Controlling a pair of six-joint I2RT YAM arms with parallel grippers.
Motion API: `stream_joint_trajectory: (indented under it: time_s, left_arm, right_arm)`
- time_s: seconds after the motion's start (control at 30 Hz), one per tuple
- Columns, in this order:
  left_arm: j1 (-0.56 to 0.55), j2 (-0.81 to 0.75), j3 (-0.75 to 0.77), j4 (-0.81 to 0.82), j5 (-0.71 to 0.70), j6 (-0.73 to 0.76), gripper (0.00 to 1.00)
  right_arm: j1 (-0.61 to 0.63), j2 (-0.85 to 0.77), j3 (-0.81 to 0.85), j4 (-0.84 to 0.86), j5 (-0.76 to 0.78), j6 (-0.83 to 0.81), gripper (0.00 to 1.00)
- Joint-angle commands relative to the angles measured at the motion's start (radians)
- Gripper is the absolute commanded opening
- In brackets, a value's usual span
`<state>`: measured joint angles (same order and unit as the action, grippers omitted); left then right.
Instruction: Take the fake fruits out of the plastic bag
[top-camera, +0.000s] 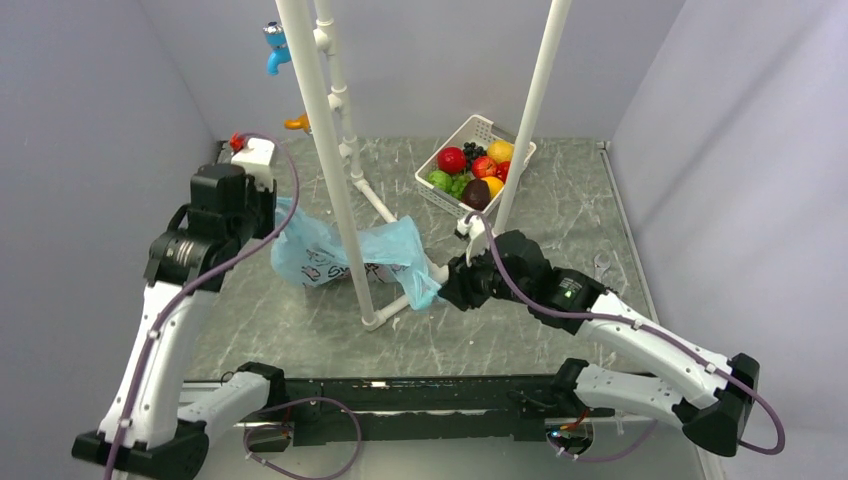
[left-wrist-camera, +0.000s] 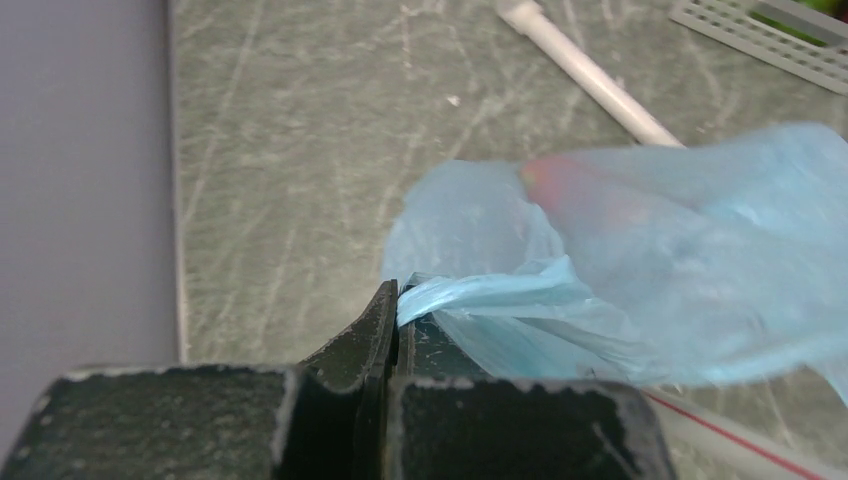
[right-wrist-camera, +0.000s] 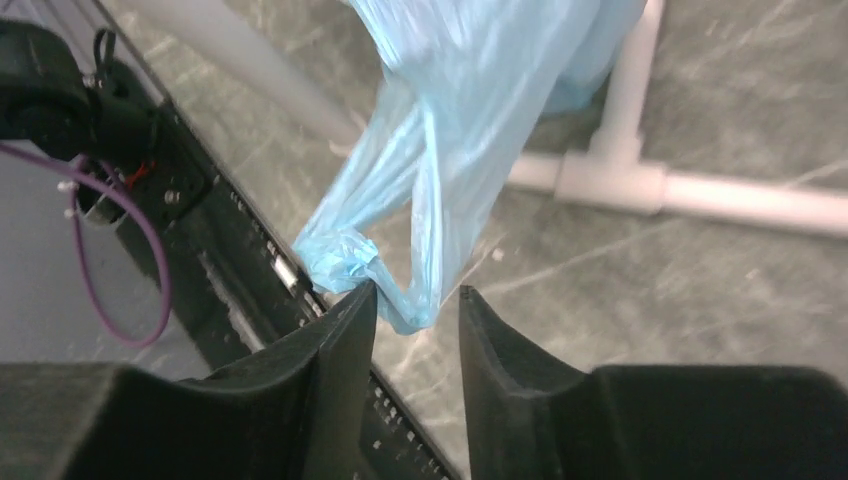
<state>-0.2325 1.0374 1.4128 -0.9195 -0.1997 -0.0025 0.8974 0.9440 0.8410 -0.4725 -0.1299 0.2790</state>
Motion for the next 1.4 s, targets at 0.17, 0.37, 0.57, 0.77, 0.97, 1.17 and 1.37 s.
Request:
stream_joint_trajectory:
  time_s: [0.17, 0.37, 0.57, 0.77, 0.97, 1.17, 1.37]
  left_arm:
    - [-0.001, -0.187, -0.048, 0.027, 0.214, -0.109, 0.00]
    - [-0.001, -0.199, -0.002, -0.017, 0.145, -0.111, 0.00]
    - [-0.001, -0.248, -0.019, 0.050, 0.065, -0.121, 0.00]
    - [-0.001, -0.256, -0.040, 0.103, -0.041, -0.136, 0.00]
    - [-0.001, -0.244, -0.048, 0.121, -0.032, -0.168, 0.00]
    - [0.001, -0.225, -0.037, 0.108, 0.062, -0.176, 0.00]
    - [-0.001, -0.227, -0.040, 0.081, 0.062, -0.151, 0.00]
  right_arm:
    - [-0.005, 0.180, 0.337, 0.204, 0.035, -0.184, 0.69]
    - [-0.033, 0.273, 0.458, 0.294, -0.031, -0.176, 0.79]
    - [-0.041, 0.260, 0.479, 0.350, -0.142, -0.183, 0.81]
    - [-0.042, 0.126, 0.201, 0.390, -0.306, -0.028, 0.70]
    - [-0.039, 0.052, -0.001, 0.450, -0.320, 0.109, 0.53]
    - [-0.039, 0.159, 0.228, 0.212, -0.190, 0.002, 0.53]
    - [-0.042, 0.305, 0.437, 0.147, -0.014, -0.184, 0.63]
